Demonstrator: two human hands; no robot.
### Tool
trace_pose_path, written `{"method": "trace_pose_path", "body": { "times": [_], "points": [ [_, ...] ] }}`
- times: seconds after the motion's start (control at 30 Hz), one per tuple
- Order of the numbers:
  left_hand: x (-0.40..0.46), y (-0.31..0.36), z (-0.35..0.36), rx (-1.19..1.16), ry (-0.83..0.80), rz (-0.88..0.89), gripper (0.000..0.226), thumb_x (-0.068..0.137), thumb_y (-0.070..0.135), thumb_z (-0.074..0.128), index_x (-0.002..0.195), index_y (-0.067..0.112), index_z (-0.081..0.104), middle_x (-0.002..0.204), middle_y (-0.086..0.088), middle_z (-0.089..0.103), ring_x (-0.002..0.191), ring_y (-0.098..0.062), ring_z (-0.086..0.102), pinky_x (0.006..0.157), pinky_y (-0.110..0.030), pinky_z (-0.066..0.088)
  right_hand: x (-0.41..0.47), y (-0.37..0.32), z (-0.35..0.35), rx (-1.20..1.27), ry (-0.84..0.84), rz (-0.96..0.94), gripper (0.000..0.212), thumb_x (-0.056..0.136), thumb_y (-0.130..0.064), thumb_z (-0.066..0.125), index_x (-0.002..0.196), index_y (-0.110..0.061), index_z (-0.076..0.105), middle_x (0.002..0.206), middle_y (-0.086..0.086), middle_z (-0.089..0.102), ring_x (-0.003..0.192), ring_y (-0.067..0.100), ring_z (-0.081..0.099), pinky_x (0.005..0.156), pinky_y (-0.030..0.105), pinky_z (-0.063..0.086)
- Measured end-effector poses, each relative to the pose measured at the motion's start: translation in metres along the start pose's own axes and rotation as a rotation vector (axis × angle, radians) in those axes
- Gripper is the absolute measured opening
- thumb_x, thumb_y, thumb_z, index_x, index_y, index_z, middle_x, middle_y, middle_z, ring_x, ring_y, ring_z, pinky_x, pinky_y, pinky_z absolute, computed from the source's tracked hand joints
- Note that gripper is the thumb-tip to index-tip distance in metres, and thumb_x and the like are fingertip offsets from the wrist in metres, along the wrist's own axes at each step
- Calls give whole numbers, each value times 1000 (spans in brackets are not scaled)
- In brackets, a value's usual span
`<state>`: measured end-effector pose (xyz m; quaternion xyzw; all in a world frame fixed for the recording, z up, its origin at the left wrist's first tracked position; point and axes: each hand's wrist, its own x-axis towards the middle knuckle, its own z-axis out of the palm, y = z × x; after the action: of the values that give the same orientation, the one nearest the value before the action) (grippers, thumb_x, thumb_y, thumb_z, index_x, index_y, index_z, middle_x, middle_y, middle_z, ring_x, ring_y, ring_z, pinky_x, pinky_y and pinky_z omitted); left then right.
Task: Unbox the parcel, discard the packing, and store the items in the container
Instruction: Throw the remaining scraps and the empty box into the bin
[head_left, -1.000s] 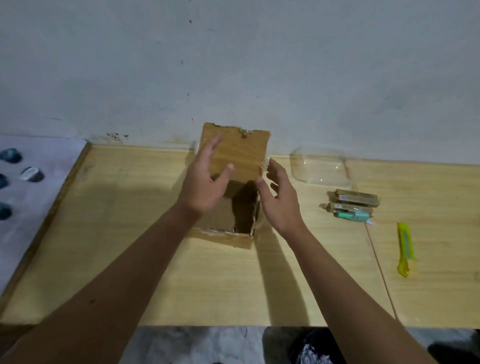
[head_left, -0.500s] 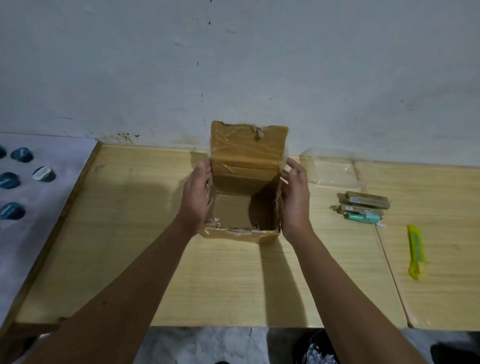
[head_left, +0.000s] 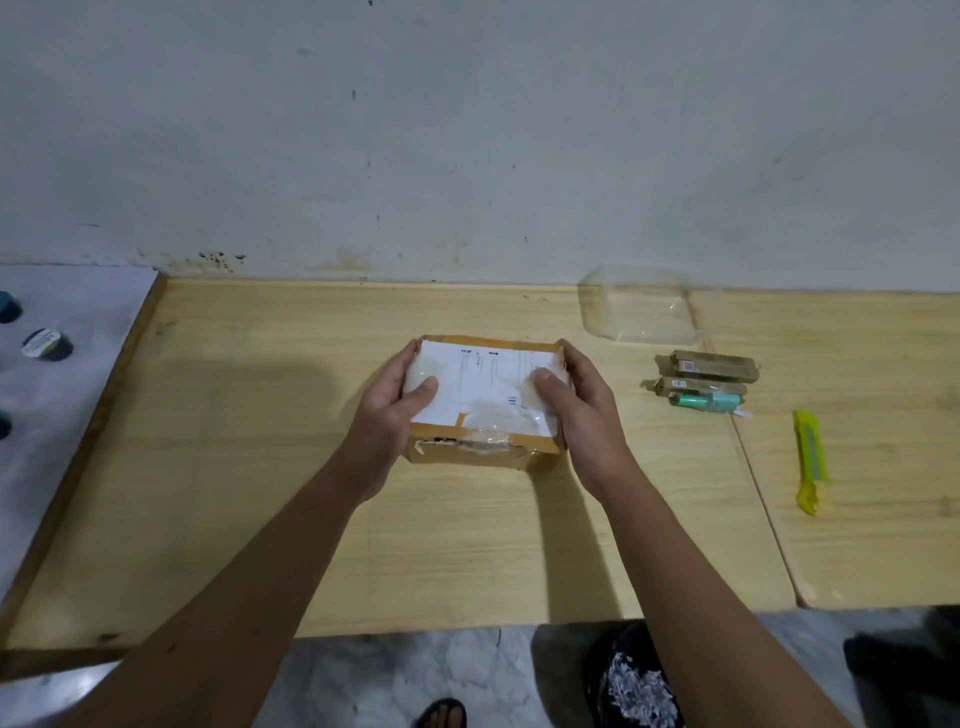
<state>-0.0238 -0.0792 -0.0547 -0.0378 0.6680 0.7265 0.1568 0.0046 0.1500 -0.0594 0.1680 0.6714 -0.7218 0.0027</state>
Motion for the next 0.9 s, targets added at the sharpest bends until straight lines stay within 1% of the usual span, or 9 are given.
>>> {"method": "trace_pose_path", "body": {
  "times": [0.13, 0.2, 0.27, 0.33, 0.47, 0.6, 0.77, 0.83, 0.9],
  "points": [
    [-5, 0, 18, 16, 39, 9, 55, 104, 21, 59, 156, 25, 43, 152, 9, 55, 138, -8, 54, 118, -32, 42, -14, 4, 2, 17, 44, 48, 78, 86, -56, 69, 155, -35, 40, 153, -8, 53, 135, 16, 57, 115, 49, 46],
    [-7, 10, 37, 7, 60, 46, 50, 106, 19, 56, 155, 24, 43, 147, 9, 59, 132, -7, 59, 110, -25, 48, -20, -4, -4, 44, 93, 20, 72, 92, -51, 65, 156, -33, 39, 152, -7, 54, 134, 17, 59, 114, 49, 48],
    [-9, 21, 59, 17, 66, 86, 48, 106, 22, 57, 153, 27, 45, 143, 9, 61, 130, -9, 61, 110, -28, 49, -26, -17, -18, 87, 139, -20, 65, 98, -42, 63, 157, -30, 39, 153, -4, 55, 134, 17, 59, 113, 49, 49],
    [-10, 32, 83, 38, 44, 123, 48, 105, 24, 59, 151, 30, 47, 143, 10, 61, 131, -9, 61, 113, -34, 48, -36, -31, -40, 87, 203, -70, 69, 94, -46, 64, 157, -31, 40, 156, -6, 51, 140, 16, 54, 116, 50, 45],
    [-19, 47, 148, 89, -78, 190, 50, 102, 31, 62, 150, 30, 48, 145, 8, 61, 132, -11, 60, 115, -42, 46, -62, -51, -99, 99, 380, -145, 69, 92, -45, 65, 156, -31, 42, 158, -5, 49, 142, 17, 51, 117, 50, 44],
    [-41, 41, 229, 104, -226, 177, 49, 105, 24, 60, 152, 26, 46, 140, 6, 64, 123, -8, 65, 105, -30, 54, -105, -51, -172, 99, 581, -159, 76, 88, -51, 67, 156, -31, 41, 159, -5, 48, 144, 20, 49, 117, 53, 43],
    [-81, 7, 325, 170, -412, 128, 57, 98, 39, 63, 152, 30, 47, 148, 7, 59, 133, -12, 58, 115, -45, 47, -185, -39, -252, 47, 804, -116, 71, 94, -50, 64, 157, -29, 39, 162, -5, 42, 148, 18, 43, 120, 50, 39],
    [-101, -15, 359, 202, -493, 98, 57, 97, 40, 63, 151, 32, 47, 150, 7, 57, 136, -14, 56, 117, -47, 44, -218, -28, -278, 33, 914, -98, 61, 101, -38, 62, 157, -24, 40, 162, -5, 40, 147, 13, 41, 123, 45, 37],
    [-125, -37, 387, 219, -567, 82, 58, 97, 43, 64, 151, 31, 46, 152, 9, 54, 139, -12, 53, 119, -45, 42, -251, -10, -301, 27, 1008, -63, 61, 98, -43, 64, 154, -28, 44, 159, -5, 45, 145, 14, 45, 121, 46, 40]
  ]
}}
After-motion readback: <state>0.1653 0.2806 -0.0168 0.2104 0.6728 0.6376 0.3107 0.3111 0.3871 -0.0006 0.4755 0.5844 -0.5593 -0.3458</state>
